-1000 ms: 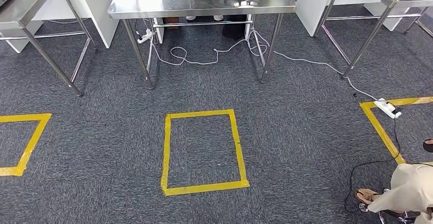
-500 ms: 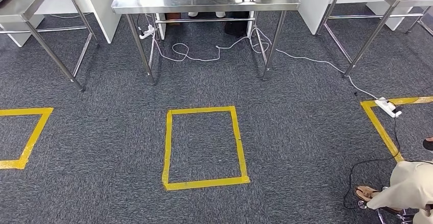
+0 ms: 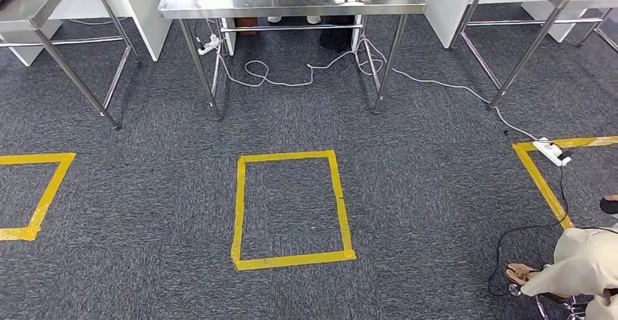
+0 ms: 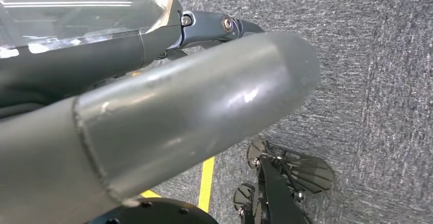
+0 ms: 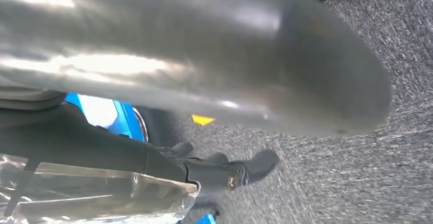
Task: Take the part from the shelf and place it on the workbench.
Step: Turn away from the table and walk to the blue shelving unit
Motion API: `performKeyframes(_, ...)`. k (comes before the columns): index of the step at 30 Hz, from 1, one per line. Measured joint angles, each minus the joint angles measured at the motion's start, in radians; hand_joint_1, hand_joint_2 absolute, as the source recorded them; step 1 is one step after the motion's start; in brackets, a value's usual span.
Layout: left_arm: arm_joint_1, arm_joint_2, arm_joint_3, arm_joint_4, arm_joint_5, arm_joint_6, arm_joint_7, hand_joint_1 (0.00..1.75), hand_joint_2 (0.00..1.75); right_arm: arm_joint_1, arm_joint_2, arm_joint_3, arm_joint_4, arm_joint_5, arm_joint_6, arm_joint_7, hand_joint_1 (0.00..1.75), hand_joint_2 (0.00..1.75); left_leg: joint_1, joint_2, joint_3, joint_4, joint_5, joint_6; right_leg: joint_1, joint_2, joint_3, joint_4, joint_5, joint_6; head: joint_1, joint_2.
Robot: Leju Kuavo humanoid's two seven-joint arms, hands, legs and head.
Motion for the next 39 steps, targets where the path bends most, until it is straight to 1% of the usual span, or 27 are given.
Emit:
performKeyframes(2,0.000,0.000,0.000,0.000,-0.002,0.000,0.003,0.00,0.00,0.000,0.000,-0.009,0.000,-0.001,0.000,-0.002,0.00,0.00,0.005,0.011,-0.005,-0.006,0.006,-0.002,-0.012,0.005,-0.069,0.126,-0.053,0.000,0.002,0.000)
performKeyframes(3,0.000,0.000,0.000,0.000,-0.007,0.000,0.008,0.00,0.00,0.001,0.000,-0.012,0.000,-0.001,0.000,-0.002,0.00,0.00,0.008,0.018,-0.008,-0.006,0.007,-0.005,-0.020,0.006,-0.103,0.189,-0.072,0.005,0.002,0.000)
performKeyframes(4,0.000,0.000,-0.002,0.000,-0.015,0.004,0.016,0.00,0.00,0.003,0.000,-0.015,0.000,0.000,0.000,-0.002,0.00,0.00,0.012,0.024,-0.010,-0.005,0.008,-0.010,-0.029,0.006,-0.120,0.219,-0.074,0.017,0.002,0.000)
performKeyframes(5,0.001,-0.001,-0.004,0.000,-0.025,0.007,0.024,0.00,0.00,0.005,0.000,-0.016,0.000,0.001,0.001,-0.002,0.00,0.00,0.019,0.031,-0.011,-0.003,0.008,-0.017,-0.038,0.004,-0.119,0.210,-0.060,0.033,0.002,0.000)
performKeyframes(7,0.001,-0.001,-0.014,0.000,-0.045,0.014,0.040,0.00,0.00,0.006,-0.001,-0.019,0.000,0.004,0.002,-0.002,0.00,0.00,0.033,0.045,-0.014,0.011,0.002,-0.040,-0.058,-0.020,-0.065,0.090,-0.002,0.073,0.003,0.000)
performKeyframes(8,0.001,0.002,-0.019,-0.001,-0.050,0.015,0.043,0.00,0.00,0.005,0.002,-0.019,0.000,0.006,0.003,-0.002,0.00,0.00,0.037,0.052,-0.017,0.022,-0.006,-0.055,-0.062,-0.040,-0.042,0.035,0.021,0.085,0.009,0.000)
performKeyframes(9,0.001,0.004,-0.023,-0.001,-0.053,0.015,0.046,0.00,0.00,0.003,0.003,-0.019,0.000,0.007,0.004,-0.001,0.00,0.00,0.036,0.059,-0.019,0.032,-0.014,-0.069,-0.064,-0.054,-0.026,0.000,0.034,0.084,0.012,0.000)
performKeyframes(10,0.000,0.005,-0.026,-0.001,-0.054,0.015,0.047,0.00,0.00,0.001,0.005,-0.020,0.000,0.009,0.005,0.000,0.00,0.00,0.034,0.066,-0.019,0.040,-0.022,-0.080,-0.064,-0.061,-0.025,-0.009,0.036,0.073,0.014,0.000)
performKeyframes(12,-0.001,0.004,-0.030,0.000,-0.055,0.015,0.047,0.00,0.00,-0.001,0.007,-0.020,-0.001,0.011,0.005,0.002,0.00,0.00,0.036,0.078,-0.012,0.039,-0.028,-0.091,-0.061,-0.039,-0.036,0.005,0.034,0.039,0.008,0.000)
performKeyframes(13,-0.001,0.004,-0.031,0.000,-0.056,0.015,0.048,0.00,0.00,0.000,0.008,-0.020,-0.001,0.011,0.005,0.004,0.00,0.00,0.041,0.074,-0.010,0.043,-0.035,-0.093,-0.060,-0.029,-0.040,0.007,0.035,0.027,0.004,0.000)
performKeyframes(15,-0.001,0.003,-0.032,0.000,-0.059,0.015,0.048,0.00,0.00,0.000,0.008,-0.020,-0.001,0.011,0.005,0.005,0.00,0.00,0.045,0.040,-0.031,0.098,-0.086,-0.091,-0.054,-0.010,-0.044,0.009,0.043,0.009,-0.001,0.000)
performKeyframes(17,0.001,0.003,-0.032,0.000,-0.062,0.015,0.050,0.00,0.00,0.000,0.008,-0.021,-0.001,0.011,0.005,0.006,0.00,0.00,0.037,-0.001,-0.089,0.232,-0.168,-0.080,-0.042,0.009,-0.052,0.009,0.051,-0.004,-0.004,0.000)
performKeyframes(18,0.003,0.003,-0.033,0.000,-0.063,0.016,0.051,0.00,0.00,0.000,0.009,-0.021,-0.001,0.011,0.005,0.006,0.00,0.00,0.030,-0.010,-0.121,0.302,-0.199,-0.073,-0.033,0.021,-0.056,0.009,0.055,-0.010,-0.005,0.000)
performKeyframes(19,0.004,0.002,-0.033,0.000,-0.064,0.016,0.051,0.00,0.00,0.001,0.009,-0.021,-0.001,0.011,0.005,0.006,0.00,0.00,0.023,-0.014,-0.143,0.347,-0.211,-0.063,-0.025,0.033,-0.059,0.009,0.057,-0.013,-0.005,0.000)
performKeyframes(20,0.005,0.002,-0.033,0.000,-0.065,0.016,0.052,0.00,0.00,0.002,0.009,-0.021,-0.001,0.011,0.005,0.006,0.00,0.00,0.015,-0.017,-0.149,0.357,-0.204,-0.050,-0.016,0.046,-0.061,0.009,0.059,-0.017,-0.005,0.000)
performKeyframes(21,0.005,0.002,-0.033,0.000,-0.065,0.016,0.052,0.00,0.00,0.003,0.009,-0.021,-0.001,0.011,0.005,0.006,0.00,0.00,0.007,-0.023,-0.136,0.327,-0.177,-0.034,-0.008,0.059,-0.061,0.009,0.061,-0.020,-0.005,0.000)
performKeyframes(23,0.005,0.004,-0.033,0.000,-0.066,0.016,0.052,0.00,0.00,0.004,0.010,-0.022,-0.001,0.011,0.005,0.006,0.00,0.00,-0.012,-0.058,-0.077,0.198,-0.107,0.005,0.003,0.084,-0.061,0.010,0.065,-0.026,-0.004,0.000)
performKeyframes(24,0.005,0.003,-0.033,0.000,-0.067,0.017,0.052,0.00,0.00,0.003,0.011,-0.023,-0.001,0.011,0.005,0.005,0.00,0.00,-0.020,-0.075,-0.052,0.142,-0.082,0.020,0.008,0.096,-0.061,0.010,0.067,-0.028,-0.001,0.000)
performKeyframes(26,0.003,0.004,-0.034,0.000,-0.068,0.019,0.053,0.00,0.00,0.002,0.015,-0.025,-0.001,0.011,0.005,0.005,0.00,0.00,-0.031,-0.087,-0.034,0.097,-0.067,0.031,0.010,0.113,-0.067,0.009,0.073,-0.026,0.001,0.000)
performKeyframes(28,0.001,0.001,-0.037,0.000,-0.070,0.021,0.053,0.00,0.00,0.003,0.014,-0.027,-0.001,0.011,0.005,0.004,0.00,0.00,-0.031,-0.064,-0.031,0.083,-0.054,0.028,0.012,0.119,-0.080,0.013,0.076,-0.018,-0.001,0.000)
performKeyframes(30,0.000,-0.001,-0.042,0.000,-0.071,0.021,0.053,0.00,0.00,0.004,0.012,-0.029,-0.001,0.011,0.005,0.004,0.00,0.00,-0.025,-0.041,-0.030,0.066,-0.040,0.028,0.013,0.083,-0.108,0.059,0.050,-0.016,0.003,0.000)
performKeyframes(32,0.003,-0.002,-0.045,0.000,-0.072,0.021,0.053,0.00,0.00,0.002,0.010,-0.032,-0.001,0.011,0.005,0.004,0.00,0.00,-0.022,-0.014,-0.035,0.060,-0.033,0.029,0.005,0.041,-0.159,0.171,-0.008,-0.014,0.008,0.000)
performKeyframes(34,0.006,-0.002,-0.047,0.000,-0.072,0.021,0.053,0.00,0.00,0.002,0.008,-0.035,-0.001,0.011,0.005,0.003,0.00,0.00,-0.020,0.017,-0.041,0.061,-0.031,0.026,-0.011,0.027,-0.196,0.264,-0.044,0.000,0.010,0.000)
performKeyframes(35,0.007,-0.003,-0.048,0.000,-0.072,0.021,0.053,0.00,0.00,0.002,0.007,-0.036,-0.001,0.011,0.005,0.003,0.00,0.00,-0.017,0.032,-0.043,0.062,-0.030,0.023,-0.019,0.020,-0.188,0.261,-0.040,0.014,0.010,0.000)
performKeyframes(37,0.007,-0.003,-0.049,0.000,-0.072,0.020,0.053,0.00,0.00,0.004,0.006,-0.037,-0.001,0.010,0.005,0.003,0.00,0.00,-0.011,0.059,-0.044,0.066,-0.031,0.013,-0.034,-0.011,-0.113,0.146,-0.001,0.044,0.010,0.000)
performKeyframes(38,0.007,-0.003,-0.049,0.000,-0.072,0.020,0.053,0.00,0.00,0.002,0.007,-0.037,-0.001,0.010,0.005,0.003,0.00,0.00,-0.012,0.070,-0.044,0.070,-0.034,0.005,-0.036,-0.037,-0.075,0.080,0.017,0.053,0.012,0.000)
performKeyframes(39,0.007,-0.003,-0.049,0.000,-0.072,0.020,0.053,0.00,0.00,0.000,0.007,-0.037,-0.001,0.011,0.005,0.003,0.00,0.00,-0.013,0.082,-0.043,0.074,-0.038,-0.004,-0.036,-0.055,-0.049,0.032,0.030,0.052,0.010,0.000)
